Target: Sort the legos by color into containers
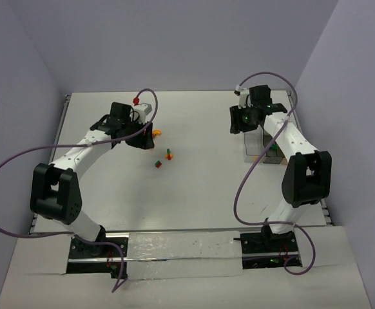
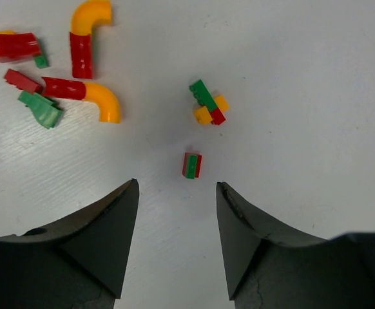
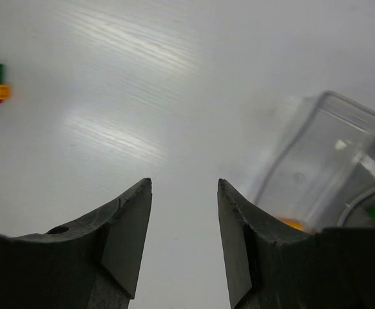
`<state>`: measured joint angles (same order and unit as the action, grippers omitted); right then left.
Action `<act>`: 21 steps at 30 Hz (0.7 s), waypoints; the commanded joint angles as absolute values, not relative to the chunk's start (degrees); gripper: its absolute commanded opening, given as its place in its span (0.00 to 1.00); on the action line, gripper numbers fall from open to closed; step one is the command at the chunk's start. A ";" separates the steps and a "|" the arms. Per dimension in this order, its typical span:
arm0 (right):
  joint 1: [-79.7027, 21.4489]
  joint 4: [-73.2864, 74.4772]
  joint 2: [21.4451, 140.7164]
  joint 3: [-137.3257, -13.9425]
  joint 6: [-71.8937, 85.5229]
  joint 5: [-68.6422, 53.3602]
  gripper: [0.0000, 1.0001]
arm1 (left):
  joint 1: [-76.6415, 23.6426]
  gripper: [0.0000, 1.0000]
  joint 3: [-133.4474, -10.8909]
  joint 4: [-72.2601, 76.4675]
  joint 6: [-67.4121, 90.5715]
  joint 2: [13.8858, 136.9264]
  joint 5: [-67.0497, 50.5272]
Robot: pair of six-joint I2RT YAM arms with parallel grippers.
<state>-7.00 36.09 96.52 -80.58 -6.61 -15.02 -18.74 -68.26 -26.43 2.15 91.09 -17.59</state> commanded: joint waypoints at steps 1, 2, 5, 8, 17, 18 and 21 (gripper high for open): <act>-10.69 34.95 94.31 -81.38 -4.15 -19.29 0.52 | -20.22 0.57 -67.26 -27.25 -5.26 91.45 -22.24; -11.07 34.70 94.44 -80.91 -3.65 -19.66 0.52 | -20.69 0.49 -67.37 -27.12 -5.04 92.14 -21.67; -11.86 34.10 94.70 -79.71 -2.50 -19.99 0.51 | -22.83 0.30 -68.65 -28.18 -3.76 95.51 -17.28; -11.89 33.75 94.43 -78.73 -2.49 -18.90 0.51 | -25.70 0.24 -69.29 -28.71 -2.64 98.48 -13.32; -11.87 33.38 93.23 -77.34 -2.39 -18.54 0.51 | -28.21 0.28 -71.37 -29.09 -0.60 103.39 -6.50; -11.87 33.47 93.32 -77.41 -2.37 -18.68 0.51 | -28.28 0.28 -71.78 -29.23 -0.55 103.58 -6.21; -11.78 33.40 93.43 -77.43 -2.29 -18.90 0.51 | -28.30 0.29 -72.54 -29.36 -0.53 104.52 -4.79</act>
<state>-12.08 35.14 96.01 -77.52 -2.75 -18.90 -28.33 -69.13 -28.90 -1.32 103.88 -7.99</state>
